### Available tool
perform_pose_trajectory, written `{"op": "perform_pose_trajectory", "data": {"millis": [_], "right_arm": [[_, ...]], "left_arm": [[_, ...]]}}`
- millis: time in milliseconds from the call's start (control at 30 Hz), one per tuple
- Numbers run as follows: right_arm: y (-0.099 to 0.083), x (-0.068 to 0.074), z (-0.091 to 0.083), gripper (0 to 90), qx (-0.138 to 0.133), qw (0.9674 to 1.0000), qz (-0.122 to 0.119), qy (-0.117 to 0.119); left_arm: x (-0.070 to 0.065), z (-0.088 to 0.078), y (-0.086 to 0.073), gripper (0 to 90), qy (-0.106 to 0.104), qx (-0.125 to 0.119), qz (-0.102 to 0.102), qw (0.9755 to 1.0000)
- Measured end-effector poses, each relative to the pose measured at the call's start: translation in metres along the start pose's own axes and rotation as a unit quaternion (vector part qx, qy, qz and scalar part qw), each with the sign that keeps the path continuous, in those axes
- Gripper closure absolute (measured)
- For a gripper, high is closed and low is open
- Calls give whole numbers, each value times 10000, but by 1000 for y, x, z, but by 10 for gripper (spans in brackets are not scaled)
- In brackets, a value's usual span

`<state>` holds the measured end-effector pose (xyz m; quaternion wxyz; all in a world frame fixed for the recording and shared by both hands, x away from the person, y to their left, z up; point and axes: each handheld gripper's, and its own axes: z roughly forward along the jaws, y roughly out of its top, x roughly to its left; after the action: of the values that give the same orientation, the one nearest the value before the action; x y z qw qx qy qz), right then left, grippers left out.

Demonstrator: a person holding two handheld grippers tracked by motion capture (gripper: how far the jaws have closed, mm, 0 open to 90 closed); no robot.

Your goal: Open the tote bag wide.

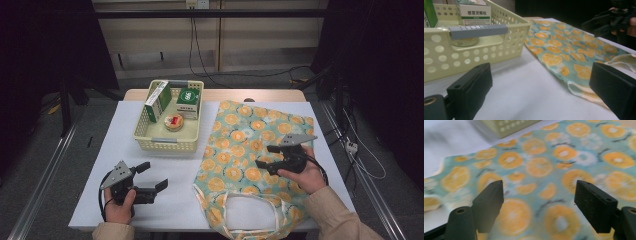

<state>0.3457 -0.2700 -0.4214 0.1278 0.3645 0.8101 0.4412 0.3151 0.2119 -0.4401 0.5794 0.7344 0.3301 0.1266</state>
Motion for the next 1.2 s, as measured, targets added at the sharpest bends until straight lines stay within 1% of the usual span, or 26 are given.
{"op": "perform_pose_trajectory", "data": {"millis": [100, 133, 167, 200, 267, 300, 367, 433, 467, 567, 600, 667, 767, 833, 867, 900, 933, 1000, 1067, 1133, 1200], "right_arm": [[-12, 17, -2, 362, 104, 9993, -183, 302], [-14, 22, -2, 358, 199, 9990, -227, 324], [-14, 27, -1, 367, 268, 9985, -323, 348], [-14, 32, 0, 394, 281, 9979, -388, 427], [-16, 40, 3, 421, 266, 9968, -414, 629], [-17, 43, 4, 425, 267, 9964, -446, 664], [-21, 51, 10, 439, 407, 9947, -571, 752], [-24, 55, 15, 473, 512, 9931, -657, 824], [-27, 57, 18, 476, 578, 9923, -699, 849], [-31, 62, 23, 488, 735, 9899, -862, 850], [-32, 63, 25, 510, 754, 9894, -879, 870], [-33, 65, 27, 518, 741, 9892, -921, 865], [-33, 66, 28, 585, 717, 9889, -1081, 728], [-33, 65, 27, 623, 722, 9888, -1080, 730], [-33, 64, 27, 649, 710, 9894, -1056, 700], [-32, 63, 28, 726, 710, 9896, -1033, 699], [-32, 63, 28, 726, 710, 9896, -1033, 699], [-31, 63, 28, 794, 733, 9889, -1036, 777], [-30, 63, 29, 836, 760, 9884, -1048, 788], [-29, 63, 31, 854, 761, 9888, -1026, 769], [-27, 61, 32, 873, 754, 9888, -1054, 735]], "left_arm": [[-1, 2, -1, 46, -5, 39, -5, 10000], [-1, 3, 0, 46, 1, 52, 1, 10000], [-1, 4, 0, 46, 0, 61, 24, 10000], [-2, 4, 0, 46, -9, 62, 33, 10000], [-3, 5, 1, 46, -17, 66, 59, 10000], [-3, 5, 1, 46, -27, 71, 93, 9999], [-4, 5, 1, 46, -41, 81, 83, 9999], [-3, 5, 0, 46, -53, 85, 79, 9999], [-3, 5, 0, 46, -55, 85, 86, 9999], [-3, 5, 1, 46, -49, 63, 97, 9999], [-3, 4, 1, 46, -46, 58, 110, 9999], [-3, 4, 1, 46, -48, 62, 114, 9999], [-4, 5, 1, 46, -55, 82, 118, 9999], [-4, 5, 1, 46, -65, 89, 123, 9999], [-4, 5, 1, 46, -68, 99, 146, 9998], [-4, 5, 2, 46, -64, 95, 150, 9998], [-5, 6, 2, 46, -61, 83, 133, 9999], [-5, 6, 2, 46, -61, 84, 130, 9999], [-5, 5, 2, 46, -61, 76, 131, 9999], [-5, 5, 2, 46, -58, 57, 127, 9999], [-4, 4, 2, 46, -44, 48, 116, 9999]]}}
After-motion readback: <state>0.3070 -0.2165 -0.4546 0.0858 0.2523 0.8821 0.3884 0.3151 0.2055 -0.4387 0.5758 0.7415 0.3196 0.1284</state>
